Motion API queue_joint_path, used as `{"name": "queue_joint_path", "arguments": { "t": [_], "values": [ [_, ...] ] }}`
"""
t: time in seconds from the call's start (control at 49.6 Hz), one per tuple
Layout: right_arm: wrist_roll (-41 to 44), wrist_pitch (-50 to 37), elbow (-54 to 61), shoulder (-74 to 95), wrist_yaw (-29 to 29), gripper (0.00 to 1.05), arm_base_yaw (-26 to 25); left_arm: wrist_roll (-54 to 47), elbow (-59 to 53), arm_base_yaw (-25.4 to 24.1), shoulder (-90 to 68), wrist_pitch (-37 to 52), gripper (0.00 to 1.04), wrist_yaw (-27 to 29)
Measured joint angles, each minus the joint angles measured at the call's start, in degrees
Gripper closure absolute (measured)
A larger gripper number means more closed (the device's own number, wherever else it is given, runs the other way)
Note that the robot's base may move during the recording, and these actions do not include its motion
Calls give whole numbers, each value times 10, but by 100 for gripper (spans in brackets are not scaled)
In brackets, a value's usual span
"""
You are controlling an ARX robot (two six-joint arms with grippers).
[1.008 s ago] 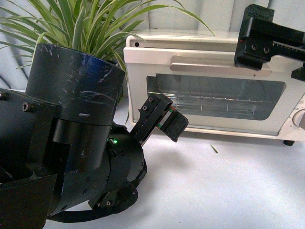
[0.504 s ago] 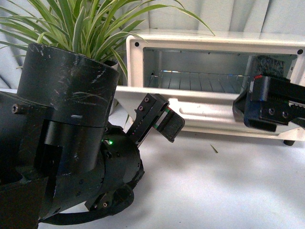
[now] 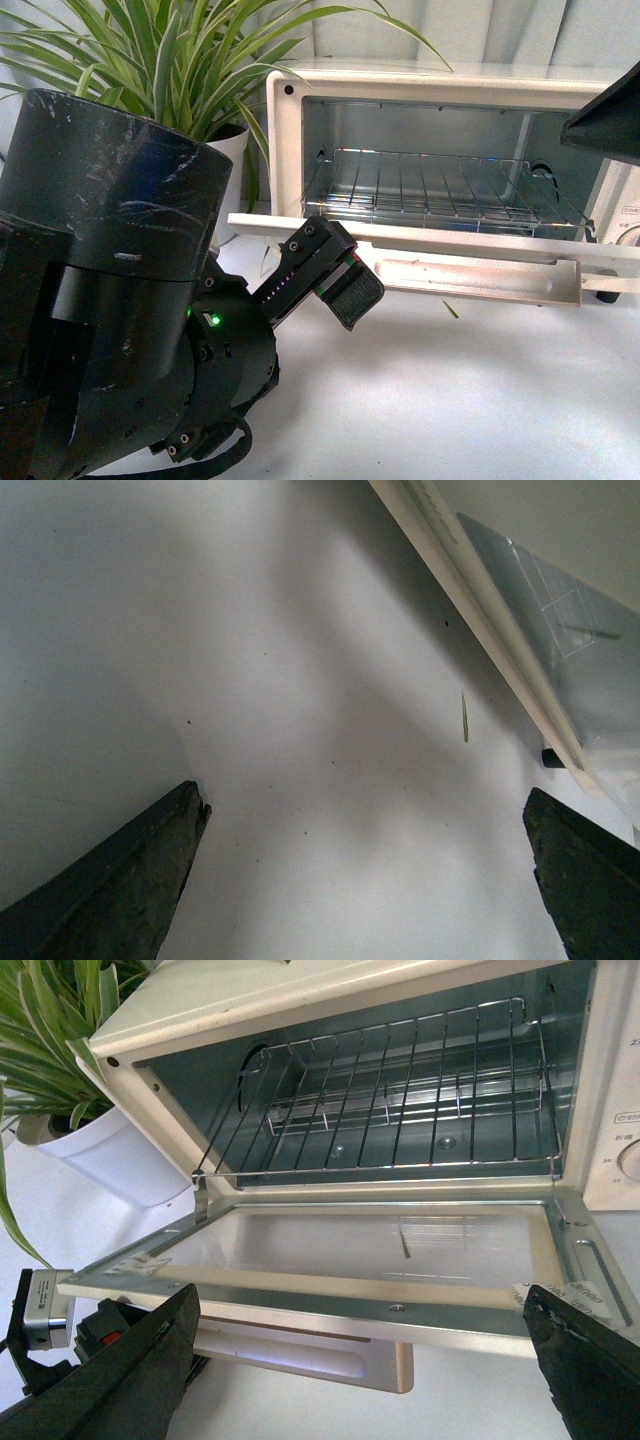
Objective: Open oven
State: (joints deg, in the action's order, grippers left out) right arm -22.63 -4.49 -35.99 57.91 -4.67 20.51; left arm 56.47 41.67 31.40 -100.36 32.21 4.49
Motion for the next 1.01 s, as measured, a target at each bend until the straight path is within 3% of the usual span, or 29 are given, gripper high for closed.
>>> {"name": "queue_joint_path", "arguments": {
  "t": [0.504,1.008],
  "values": [
    [-1,0,18,-14,16,9,-37,-116,-13,8,15,-28,7,34],
    [-1,-5,43,-17,27,9,-40,-388,-30,34,17,-63,7,149]
  ]
}}
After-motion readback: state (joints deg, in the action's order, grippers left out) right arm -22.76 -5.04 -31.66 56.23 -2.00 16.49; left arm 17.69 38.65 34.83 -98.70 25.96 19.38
